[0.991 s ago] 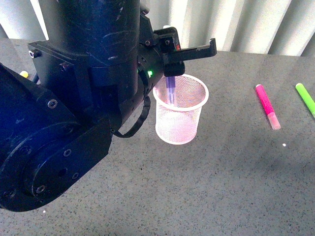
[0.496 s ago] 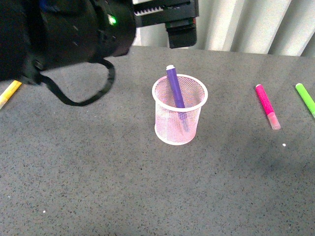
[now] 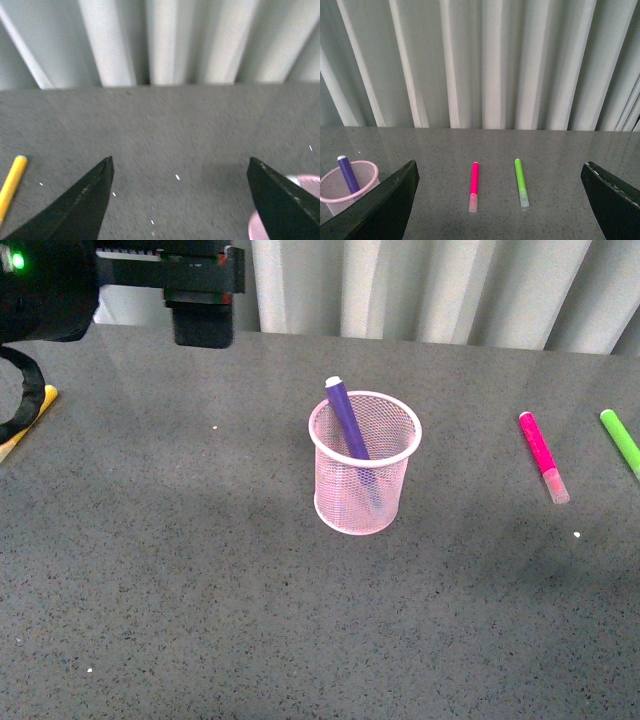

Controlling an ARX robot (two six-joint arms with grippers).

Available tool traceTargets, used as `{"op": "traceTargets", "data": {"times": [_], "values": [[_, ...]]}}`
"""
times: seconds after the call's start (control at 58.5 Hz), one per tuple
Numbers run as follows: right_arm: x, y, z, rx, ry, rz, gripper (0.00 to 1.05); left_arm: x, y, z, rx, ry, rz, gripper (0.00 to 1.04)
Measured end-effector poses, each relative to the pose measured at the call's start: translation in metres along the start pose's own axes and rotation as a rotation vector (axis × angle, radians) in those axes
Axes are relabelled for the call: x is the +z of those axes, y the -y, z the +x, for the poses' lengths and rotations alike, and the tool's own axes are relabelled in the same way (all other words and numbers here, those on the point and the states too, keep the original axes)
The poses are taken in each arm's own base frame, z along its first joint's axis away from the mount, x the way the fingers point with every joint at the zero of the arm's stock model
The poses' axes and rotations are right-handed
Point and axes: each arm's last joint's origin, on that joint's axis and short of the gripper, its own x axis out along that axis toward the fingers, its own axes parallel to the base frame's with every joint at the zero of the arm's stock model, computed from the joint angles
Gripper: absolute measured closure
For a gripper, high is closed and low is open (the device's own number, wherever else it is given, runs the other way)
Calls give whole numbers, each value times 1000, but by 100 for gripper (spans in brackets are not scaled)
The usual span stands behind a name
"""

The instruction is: Insert purple and pink pens into pink cup

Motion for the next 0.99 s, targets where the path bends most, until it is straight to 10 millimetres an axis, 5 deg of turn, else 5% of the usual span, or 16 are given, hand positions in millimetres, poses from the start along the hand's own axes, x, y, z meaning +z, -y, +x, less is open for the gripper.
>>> {"op": "traceTargets", "data": {"times": [0.154, 0.393, 0.991], "values": [[0, 0, 0, -2, 0, 0, 7, -10, -31, -36, 79, 231, -44, 50], [0, 0, 0, -1, 0, 0, 7, -31, -58, -80, 78, 252, -40, 101], [0, 0, 0, 0, 0, 0, 7, -50, -86, -134, 84, 239, -36, 101]]}}
